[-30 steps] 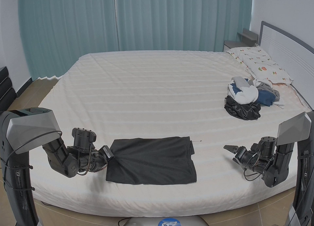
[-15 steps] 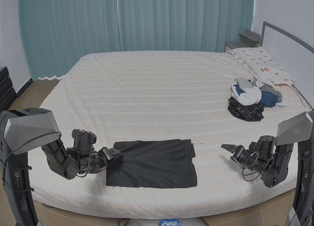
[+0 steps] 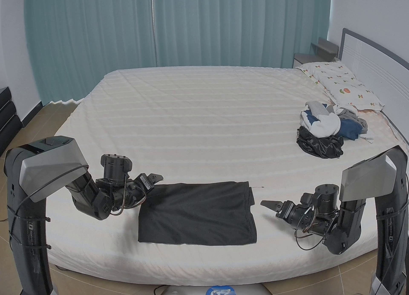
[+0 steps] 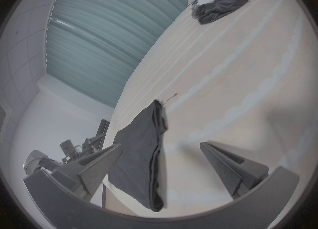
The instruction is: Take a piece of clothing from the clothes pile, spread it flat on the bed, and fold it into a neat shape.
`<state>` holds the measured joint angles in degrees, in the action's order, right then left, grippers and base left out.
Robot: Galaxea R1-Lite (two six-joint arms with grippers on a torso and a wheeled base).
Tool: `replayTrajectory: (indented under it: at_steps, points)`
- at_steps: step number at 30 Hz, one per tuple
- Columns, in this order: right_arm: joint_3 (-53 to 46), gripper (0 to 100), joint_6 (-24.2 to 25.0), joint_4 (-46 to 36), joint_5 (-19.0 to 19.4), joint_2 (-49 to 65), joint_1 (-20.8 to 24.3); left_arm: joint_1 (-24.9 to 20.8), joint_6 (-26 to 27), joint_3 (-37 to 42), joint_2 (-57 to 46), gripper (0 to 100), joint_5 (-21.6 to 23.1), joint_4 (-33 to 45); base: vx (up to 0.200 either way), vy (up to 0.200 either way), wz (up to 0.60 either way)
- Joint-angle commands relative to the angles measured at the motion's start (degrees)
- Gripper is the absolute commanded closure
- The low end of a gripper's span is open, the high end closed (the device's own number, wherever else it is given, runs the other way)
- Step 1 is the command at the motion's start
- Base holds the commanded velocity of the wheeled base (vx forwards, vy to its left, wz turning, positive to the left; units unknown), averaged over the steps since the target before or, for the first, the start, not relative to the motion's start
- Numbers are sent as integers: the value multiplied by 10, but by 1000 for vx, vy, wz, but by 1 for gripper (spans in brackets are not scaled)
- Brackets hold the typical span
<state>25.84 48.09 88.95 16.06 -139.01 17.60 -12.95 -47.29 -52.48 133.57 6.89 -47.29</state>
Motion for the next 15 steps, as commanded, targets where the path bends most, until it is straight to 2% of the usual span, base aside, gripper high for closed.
replayTrajectory:
  at_steps: [1, 9, 10, 15]
  points:
    - [18, 0, 0, 5, 0, -21, 33, -1, 4, -27, 37, 0, 0, 0, 0, 0, 0]
    - [18, 0, -1, 5, -1, -22, 50, 1, 4, -40, 42, 0, 1, 0, 0, 0, 0]
    - [17, 0, -2, 5, -1, -23, 50, 1, 4, -41, 43, 100, 1, 0, 0, 0, 0]
    - [13, 0, -8, 5, -2, -24, 51, 1, 5, -42, 48, 100, 0, -2, 0, 0, 0]
